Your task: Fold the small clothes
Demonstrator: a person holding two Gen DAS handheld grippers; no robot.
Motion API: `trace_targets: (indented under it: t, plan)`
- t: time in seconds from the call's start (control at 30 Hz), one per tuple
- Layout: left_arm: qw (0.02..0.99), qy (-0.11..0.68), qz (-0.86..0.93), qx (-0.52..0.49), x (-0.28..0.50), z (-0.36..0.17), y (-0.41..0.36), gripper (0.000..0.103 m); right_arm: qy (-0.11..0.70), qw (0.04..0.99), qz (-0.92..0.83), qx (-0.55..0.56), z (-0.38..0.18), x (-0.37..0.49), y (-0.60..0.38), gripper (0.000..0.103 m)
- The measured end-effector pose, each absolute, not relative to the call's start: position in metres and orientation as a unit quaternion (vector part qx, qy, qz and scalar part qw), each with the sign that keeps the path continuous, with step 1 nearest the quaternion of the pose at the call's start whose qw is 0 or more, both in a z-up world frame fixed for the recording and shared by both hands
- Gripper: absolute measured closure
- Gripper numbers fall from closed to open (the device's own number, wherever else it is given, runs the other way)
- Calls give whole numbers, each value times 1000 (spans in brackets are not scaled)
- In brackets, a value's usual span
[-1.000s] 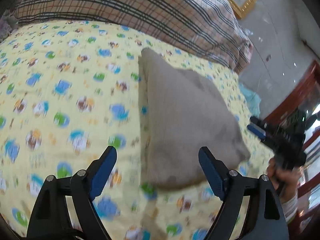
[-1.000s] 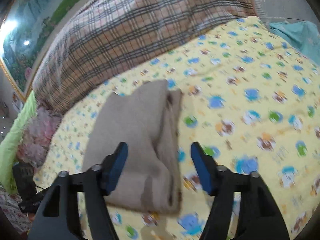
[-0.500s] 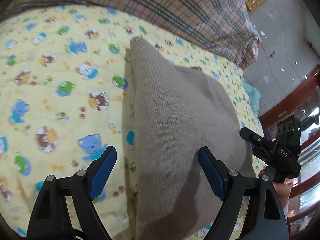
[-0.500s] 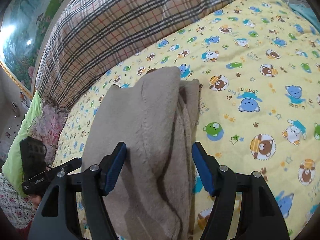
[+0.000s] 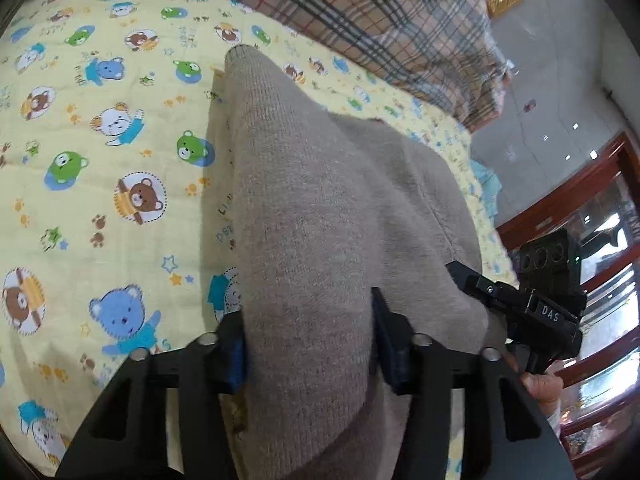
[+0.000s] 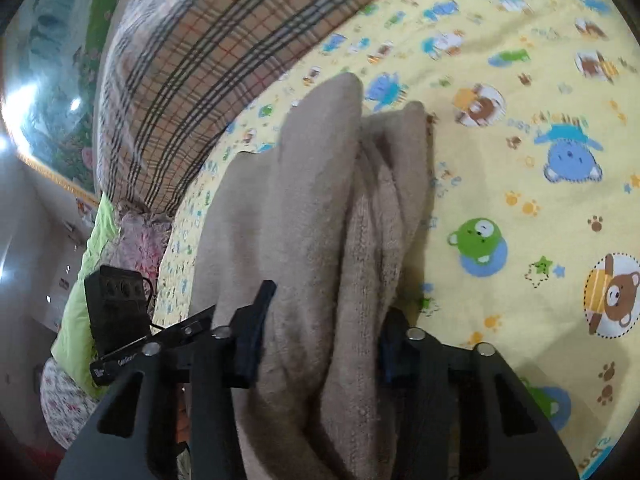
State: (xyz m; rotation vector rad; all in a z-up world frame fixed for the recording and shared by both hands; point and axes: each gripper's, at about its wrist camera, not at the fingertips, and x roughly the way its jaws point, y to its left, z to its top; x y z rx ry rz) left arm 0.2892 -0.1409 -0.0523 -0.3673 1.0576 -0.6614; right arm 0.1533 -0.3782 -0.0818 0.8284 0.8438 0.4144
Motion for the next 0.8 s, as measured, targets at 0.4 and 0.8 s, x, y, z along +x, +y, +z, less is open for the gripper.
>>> trace_targets:
  t: [0.4, 0.8]
  plan:
    - [839, 429, -262, -211, 217, 4, -15, 60, 355, 816, 293, 350, -22, 143, -278, 65]
    - [868, 393, -178, -246, 163, -1, 123, 60, 364, 771, 405, 329, -28, 166, -134, 65]
